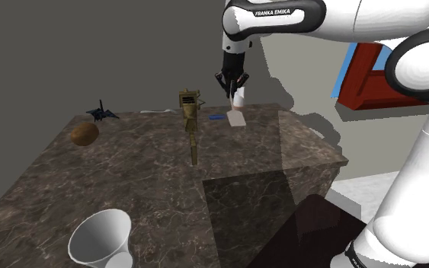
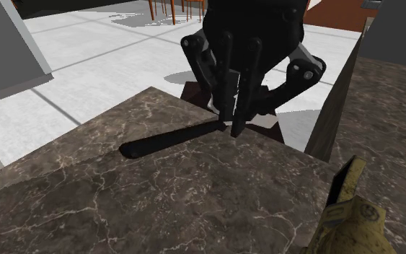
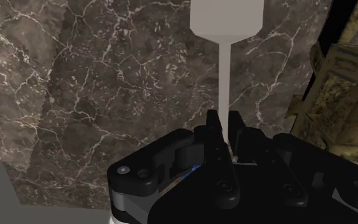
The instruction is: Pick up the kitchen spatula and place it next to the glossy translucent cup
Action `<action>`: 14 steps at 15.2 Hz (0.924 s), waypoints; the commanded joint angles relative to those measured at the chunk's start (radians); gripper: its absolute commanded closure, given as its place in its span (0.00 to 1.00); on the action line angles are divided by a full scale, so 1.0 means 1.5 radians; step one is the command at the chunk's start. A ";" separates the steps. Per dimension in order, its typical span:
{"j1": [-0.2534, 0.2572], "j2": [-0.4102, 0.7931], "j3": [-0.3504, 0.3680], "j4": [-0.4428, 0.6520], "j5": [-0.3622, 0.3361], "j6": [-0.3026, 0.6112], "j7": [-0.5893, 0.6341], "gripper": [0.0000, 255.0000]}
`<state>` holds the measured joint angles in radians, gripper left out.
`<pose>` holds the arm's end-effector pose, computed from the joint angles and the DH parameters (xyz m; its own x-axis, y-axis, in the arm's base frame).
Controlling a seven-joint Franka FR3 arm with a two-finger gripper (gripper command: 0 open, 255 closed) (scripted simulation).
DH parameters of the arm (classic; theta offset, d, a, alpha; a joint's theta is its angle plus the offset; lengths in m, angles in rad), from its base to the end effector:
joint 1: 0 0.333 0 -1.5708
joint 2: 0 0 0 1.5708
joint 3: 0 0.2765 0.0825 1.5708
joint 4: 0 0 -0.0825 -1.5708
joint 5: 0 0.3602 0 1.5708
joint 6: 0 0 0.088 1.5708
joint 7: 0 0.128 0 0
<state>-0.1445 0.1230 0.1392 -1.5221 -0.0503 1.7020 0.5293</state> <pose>0.5760 -0.0128 0.5307 0.8604 -0.5053 0.0668 -0.5064 -0.8623 -0.0007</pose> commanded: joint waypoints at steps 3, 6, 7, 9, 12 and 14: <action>0.016 -0.054 0.014 -0.060 0.005 0.005 0.031 1.00; 0.033 -0.104 0.031 -0.119 0.012 0.014 0.064 1.00; 0.039 -0.119 0.037 -0.137 0.014 0.016 0.076 1.00; 0.051 -0.148 0.049 -0.169 0.020 0.019 0.099 1.00; 0.068 -0.188 0.069 -0.211 0.030 0.021 0.134 1.00; 0.080 -0.212 0.084 -0.234 0.037 0.020 0.159 1.00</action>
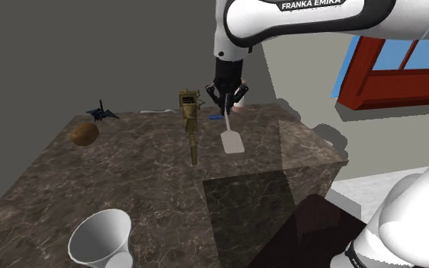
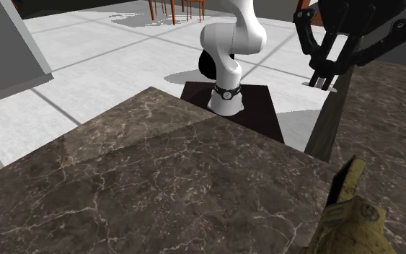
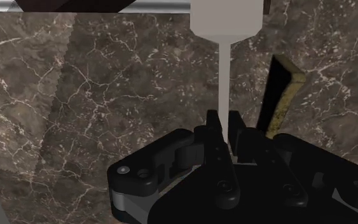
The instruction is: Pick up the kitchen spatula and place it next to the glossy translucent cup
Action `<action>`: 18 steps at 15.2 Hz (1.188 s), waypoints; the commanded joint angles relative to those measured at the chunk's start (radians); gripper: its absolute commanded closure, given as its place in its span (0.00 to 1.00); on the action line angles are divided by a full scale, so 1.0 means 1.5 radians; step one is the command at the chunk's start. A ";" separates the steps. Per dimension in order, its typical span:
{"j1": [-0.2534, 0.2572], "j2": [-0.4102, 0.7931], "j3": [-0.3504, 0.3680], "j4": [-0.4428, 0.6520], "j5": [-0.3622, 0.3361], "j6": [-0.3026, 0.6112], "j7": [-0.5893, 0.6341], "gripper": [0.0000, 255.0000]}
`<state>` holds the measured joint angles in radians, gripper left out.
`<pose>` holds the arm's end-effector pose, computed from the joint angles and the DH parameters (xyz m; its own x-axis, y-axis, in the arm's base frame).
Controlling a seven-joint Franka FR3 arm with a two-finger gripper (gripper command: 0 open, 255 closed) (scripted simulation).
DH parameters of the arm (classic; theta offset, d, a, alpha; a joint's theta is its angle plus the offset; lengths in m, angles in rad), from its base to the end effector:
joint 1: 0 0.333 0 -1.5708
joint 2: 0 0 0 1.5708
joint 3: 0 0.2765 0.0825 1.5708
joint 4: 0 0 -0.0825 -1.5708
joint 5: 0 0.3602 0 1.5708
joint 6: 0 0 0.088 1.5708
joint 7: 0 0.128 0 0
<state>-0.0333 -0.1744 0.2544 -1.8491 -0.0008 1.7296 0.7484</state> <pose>0.4825 0.1157 0.5384 0.8610 -0.5043 0.0664 -0.5053 -0.8629 -0.0010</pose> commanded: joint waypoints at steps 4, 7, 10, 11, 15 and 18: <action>0.031 -0.055 0.039 -0.053 0.020 -0.001 0.064 1.00; 0.050 -0.080 0.064 -0.073 0.033 -0.005 0.104 1.00; 0.069 -0.099 0.091 -0.085 0.045 -0.010 0.146 1.00; 0.075 -0.104 0.101 -0.088 0.050 -0.012 0.161 1.00; 0.099 -0.118 0.142 -0.092 0.066 -0.019 0.221 1.00; 0.115 -0.120 0.175 -0.086 0.076 -0.024 0.268 1.00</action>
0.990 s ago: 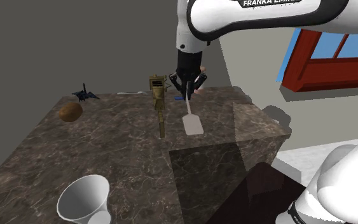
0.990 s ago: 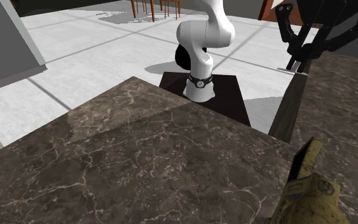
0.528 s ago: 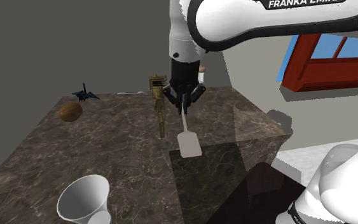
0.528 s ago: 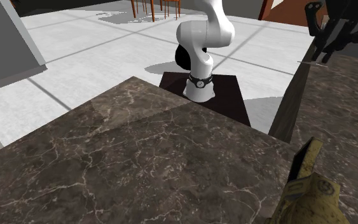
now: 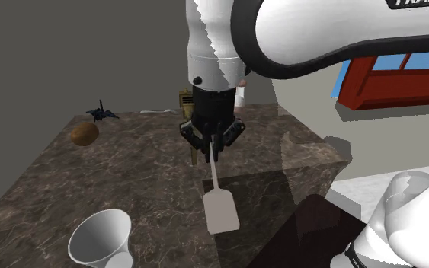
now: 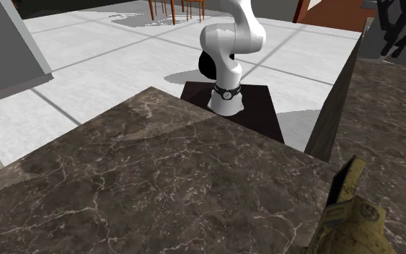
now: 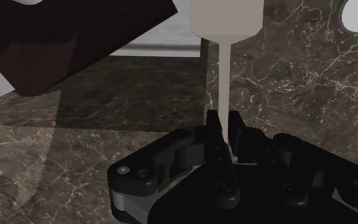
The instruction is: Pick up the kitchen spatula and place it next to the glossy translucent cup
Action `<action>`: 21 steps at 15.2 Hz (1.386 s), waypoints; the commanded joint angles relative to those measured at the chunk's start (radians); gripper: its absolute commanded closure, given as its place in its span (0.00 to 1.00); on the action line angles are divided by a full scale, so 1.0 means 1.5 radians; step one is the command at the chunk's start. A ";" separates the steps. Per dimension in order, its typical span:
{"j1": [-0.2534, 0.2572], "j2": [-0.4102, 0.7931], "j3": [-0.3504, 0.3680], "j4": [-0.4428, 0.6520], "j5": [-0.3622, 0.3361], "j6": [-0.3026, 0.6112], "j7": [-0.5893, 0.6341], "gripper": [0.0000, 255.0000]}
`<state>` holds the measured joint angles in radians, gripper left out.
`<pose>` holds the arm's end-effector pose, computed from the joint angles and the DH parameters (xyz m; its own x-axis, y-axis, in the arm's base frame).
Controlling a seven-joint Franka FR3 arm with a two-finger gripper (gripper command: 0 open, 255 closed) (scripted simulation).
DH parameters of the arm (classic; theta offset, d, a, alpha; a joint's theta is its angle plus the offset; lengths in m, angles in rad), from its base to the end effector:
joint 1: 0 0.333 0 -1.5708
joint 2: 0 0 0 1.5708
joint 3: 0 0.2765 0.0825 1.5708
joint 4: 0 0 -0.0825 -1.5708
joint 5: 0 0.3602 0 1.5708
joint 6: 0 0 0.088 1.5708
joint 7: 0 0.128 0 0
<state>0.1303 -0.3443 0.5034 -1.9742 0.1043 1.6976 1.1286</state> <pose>0.3462 0.2974 0.5383 0.8612 -0.5040 0.0663 -0.5051 -0.8631 -0.0005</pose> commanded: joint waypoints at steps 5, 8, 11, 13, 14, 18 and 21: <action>0.030 0.005 0.070 0.020 0.015 -0.011 0.099 1.00; 0.042 0.022 0.110 0.043 0.015 -0.015 0.153 1.00; 0.052 0.049 0.155 0.073 0.007 -0.019 0.212 1.00; 0.058 0.072 0.187 0.097 -0.003 -0.022 0.254 1.00; 0.061 0.086 0.204 0.110 -0.010 -0.024 0.276 1.00; 0.069 0.113 0.236 0.115 -0.026 -0.009 0.318 1.00; 0.070 0.110 0.236 0.086 -0.023 0.018 0.317 1.00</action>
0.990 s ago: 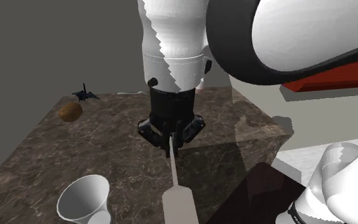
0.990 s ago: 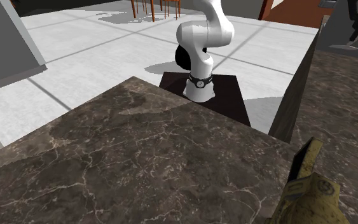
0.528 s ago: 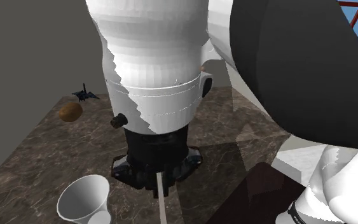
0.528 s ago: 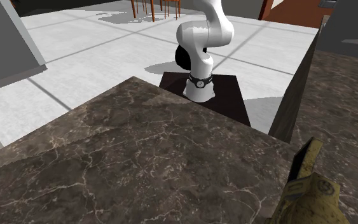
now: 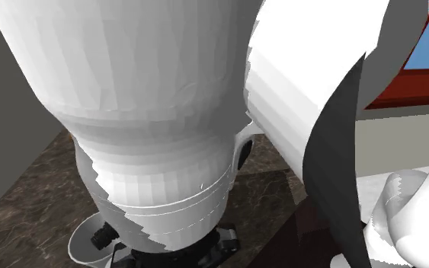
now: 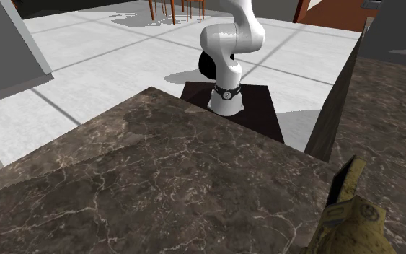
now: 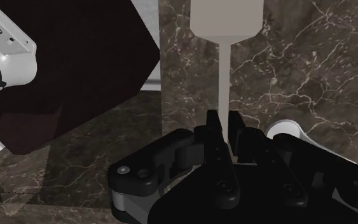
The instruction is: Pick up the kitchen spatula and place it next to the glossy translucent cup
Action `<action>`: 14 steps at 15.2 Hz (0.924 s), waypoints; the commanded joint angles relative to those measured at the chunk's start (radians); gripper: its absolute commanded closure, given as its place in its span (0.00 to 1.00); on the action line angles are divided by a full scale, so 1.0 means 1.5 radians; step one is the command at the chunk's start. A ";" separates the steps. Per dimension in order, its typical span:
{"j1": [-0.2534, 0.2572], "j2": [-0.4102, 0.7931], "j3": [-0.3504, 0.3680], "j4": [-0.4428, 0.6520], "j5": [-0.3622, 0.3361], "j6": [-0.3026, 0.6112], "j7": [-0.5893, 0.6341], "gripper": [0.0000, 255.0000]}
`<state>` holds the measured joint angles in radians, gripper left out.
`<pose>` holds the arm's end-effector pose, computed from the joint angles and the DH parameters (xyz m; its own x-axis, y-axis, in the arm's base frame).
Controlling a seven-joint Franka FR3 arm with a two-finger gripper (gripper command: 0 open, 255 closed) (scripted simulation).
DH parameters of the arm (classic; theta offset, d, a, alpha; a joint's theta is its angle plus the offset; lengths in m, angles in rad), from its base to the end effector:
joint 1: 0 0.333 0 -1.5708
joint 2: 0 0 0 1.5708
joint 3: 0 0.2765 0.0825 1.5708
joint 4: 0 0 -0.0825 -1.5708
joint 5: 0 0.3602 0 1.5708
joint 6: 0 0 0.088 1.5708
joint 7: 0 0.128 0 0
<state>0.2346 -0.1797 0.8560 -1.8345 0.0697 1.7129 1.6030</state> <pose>0.2079 0.4617 0.5161 0.8606 -0.5049 0.0664 -0.5061 -0.8625 -0.0001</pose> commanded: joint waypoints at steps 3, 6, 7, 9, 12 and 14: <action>0.002 -0.002 0.002 -0.035 0.002 0.034 0.001 1.00; 0.003 -0.001 0.004 -0.062 0.002 0.061 0.002 1.00; 0.003 0.000 0.005 -0.070 0.002 0.070 0.003 1.00; 0.003 0.001 0.007 -0.087 0.001 0.088 0.004 1.00; 0.004 0.006 0.011 -0.110 -0.001 0.115 0.008 1.00; 0.004 0.010 0.014 -0.126 -0.004 0.133 0.011 1.00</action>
<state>0.2409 -0.1732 0.8721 -2.0170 0.0698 1.8998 1.6136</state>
